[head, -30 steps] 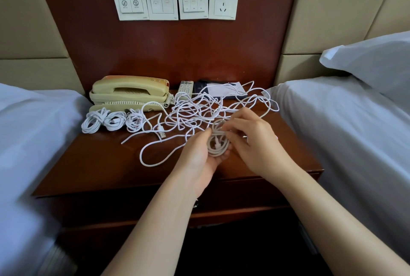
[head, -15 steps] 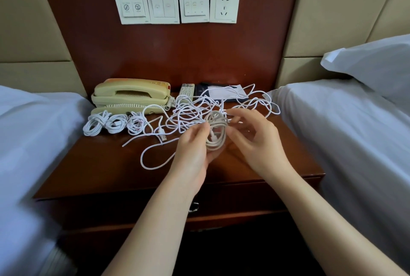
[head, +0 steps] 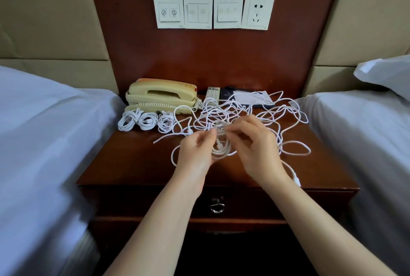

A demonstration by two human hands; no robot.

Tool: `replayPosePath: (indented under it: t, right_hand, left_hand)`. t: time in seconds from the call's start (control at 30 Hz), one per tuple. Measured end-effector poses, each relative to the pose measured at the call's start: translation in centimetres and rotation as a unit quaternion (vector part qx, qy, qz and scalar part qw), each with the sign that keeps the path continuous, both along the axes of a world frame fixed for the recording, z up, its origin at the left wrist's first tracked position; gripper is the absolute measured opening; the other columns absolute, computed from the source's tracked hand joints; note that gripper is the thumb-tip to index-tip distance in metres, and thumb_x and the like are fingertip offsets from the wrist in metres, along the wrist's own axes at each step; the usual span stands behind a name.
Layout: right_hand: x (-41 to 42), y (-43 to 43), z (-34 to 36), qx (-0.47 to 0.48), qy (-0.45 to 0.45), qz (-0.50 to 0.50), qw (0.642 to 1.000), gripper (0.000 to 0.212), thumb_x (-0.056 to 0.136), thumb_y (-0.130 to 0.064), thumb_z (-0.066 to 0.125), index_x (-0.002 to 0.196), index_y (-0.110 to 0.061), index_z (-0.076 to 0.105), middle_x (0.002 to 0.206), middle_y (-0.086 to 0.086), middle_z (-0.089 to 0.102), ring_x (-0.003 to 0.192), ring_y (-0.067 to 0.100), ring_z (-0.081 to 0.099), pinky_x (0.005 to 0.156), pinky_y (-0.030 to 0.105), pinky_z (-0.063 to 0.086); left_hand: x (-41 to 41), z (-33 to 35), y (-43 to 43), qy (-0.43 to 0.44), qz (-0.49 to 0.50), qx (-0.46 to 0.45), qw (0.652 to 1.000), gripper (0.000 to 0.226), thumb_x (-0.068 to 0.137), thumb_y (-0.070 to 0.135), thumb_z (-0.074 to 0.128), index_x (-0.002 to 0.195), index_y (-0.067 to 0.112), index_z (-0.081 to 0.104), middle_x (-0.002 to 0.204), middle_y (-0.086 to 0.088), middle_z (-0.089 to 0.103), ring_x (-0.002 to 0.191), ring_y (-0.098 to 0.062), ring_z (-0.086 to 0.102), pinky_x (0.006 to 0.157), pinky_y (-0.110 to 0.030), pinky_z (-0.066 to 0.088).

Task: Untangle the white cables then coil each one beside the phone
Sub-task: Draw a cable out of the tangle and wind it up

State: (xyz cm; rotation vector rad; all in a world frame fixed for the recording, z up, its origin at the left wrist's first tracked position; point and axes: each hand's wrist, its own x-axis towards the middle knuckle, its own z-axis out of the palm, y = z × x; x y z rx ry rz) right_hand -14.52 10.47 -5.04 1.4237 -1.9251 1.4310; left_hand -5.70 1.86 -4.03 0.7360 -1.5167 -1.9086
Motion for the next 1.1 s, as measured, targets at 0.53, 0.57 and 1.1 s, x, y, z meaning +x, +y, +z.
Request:
replayPosePath:
  t: [0.53, 0.57, 1.1]
  right_hand:
    - [1.9, -9.1, 1.6, -0.028, -0.096, 0.055, 0.993, 0.015, 0.084, -0.007, 0.066, 0.088, -0.021, 0.063, 0.084, -0.005, 0.061, 0.077, 0.006, 0.058, 0.07, 0.017, 0.046]
    - [2.1, -9.9, 1.6, -0.019, -0.103, 0.052, 0.993, 0.014, 0.084, -0.008, 0.066, 0.085, -0.022, 0.064, 0.086, -0.004, 0.062, 0.075, 0.006, 0.06, 0.069, 0.018, 0.047]
    - [1.1, -20.2, 0.1, -0.015, -0.412, -0.004, 0.911, 0.019, 0.09, -0.007, 0.058, 0.074, -0.015, 0.06, 0.075, 0.005, 0.064, 0.074, 0.024, 0.067, 0.076, 0.038, 0.056]
  left_hand:
    - [2.1, 0.6, -7.2, 0.062, 0.116, -0.018, 0.991, 0.024, 0.075, 0.037, 0.063, 0.078, 0.014, 0.071, 0.095, -0.015, 0.071, 0.099, -0.032, 0.066, 0.094, -0.054, 0.049]
    - [2.1, 0.5, -7.9, 0.065, 0.124, -0.013, 0.99, 0.02, 0.08, 0.033, 0.063, 0.076, 0.015, 0.071, 0.095, -0.015, 0.071, 0.1, -0.032, 0.066, 0.094, -0.054, 0.049]
    - [1.5, -0.9, -13.8, -0.093, 0.239, -0.298, 0.919, 0.028, 0.099, 0.012, 0.035, 0.1, 0.002, 0.061, 0.098, -0.01, 0.06, 0.102, -0.027, 0.055, 0.072, -0.022, 0.032]
